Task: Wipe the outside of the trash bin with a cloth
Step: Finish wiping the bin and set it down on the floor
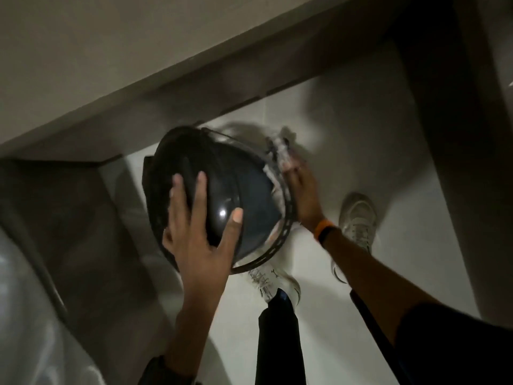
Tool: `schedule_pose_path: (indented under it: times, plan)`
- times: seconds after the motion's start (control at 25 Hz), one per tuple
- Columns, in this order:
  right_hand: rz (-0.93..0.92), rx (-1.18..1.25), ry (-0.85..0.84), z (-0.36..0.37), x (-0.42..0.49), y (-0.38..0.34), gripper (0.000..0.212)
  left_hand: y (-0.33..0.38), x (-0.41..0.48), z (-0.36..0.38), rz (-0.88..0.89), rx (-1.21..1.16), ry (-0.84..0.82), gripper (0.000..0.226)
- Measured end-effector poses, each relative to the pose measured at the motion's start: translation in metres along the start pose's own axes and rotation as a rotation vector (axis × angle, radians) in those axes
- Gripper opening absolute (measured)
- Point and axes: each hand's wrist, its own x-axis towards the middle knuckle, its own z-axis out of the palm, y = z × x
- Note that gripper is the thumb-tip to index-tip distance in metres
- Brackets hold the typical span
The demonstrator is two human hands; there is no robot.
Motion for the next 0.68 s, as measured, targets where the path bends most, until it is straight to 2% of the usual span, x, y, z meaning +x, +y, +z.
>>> schedule_pose_path:
  times: [0.08,0.2,0.28,0.4,0.52,0.6,0.68]
  plan:
    - [0.114,-0.06,0.044,-0.028,0.033,0.002,0.029,-0.008,-0.002,0.007,0.176,0.167,-0.131,0.072]
    - [0.142,-0.113,-0.072,-0.062,0.051,-0.006,0.029,0.002,-0.009,0.043,0.292,0.413,-0.097,0.078]
    - [0.102,-0.146,-0.124,-0.083,0.057,-0.014,0.025,0.02,-0.014,0.071,0.288,0.475,-0.048,0.083]
    - [0.0,-0.373,-0.096,-0.114,0.065,-0.024,0.015,0.035,-0.021,0.102,0.249,0.518,0.022,0.091]
    - [-0.047,-0.432,0.039,-0.137,0.071,-0.035,0.022,0.052,-0.023,0.124,0.27,0.568,0.007,0.091]
    - [-0.08,-0.419,0.051,-0.144,0.064,-0.058,0.028,0.063,-0.022,0.131,0.271,0.591,-0.02,0.088]
    - [-0.222,-0.492,0.046,-0.143,0.05,-0.083,0.029,0.071,-0.016,0.13,0.228,0.591,-0.048,0.086]
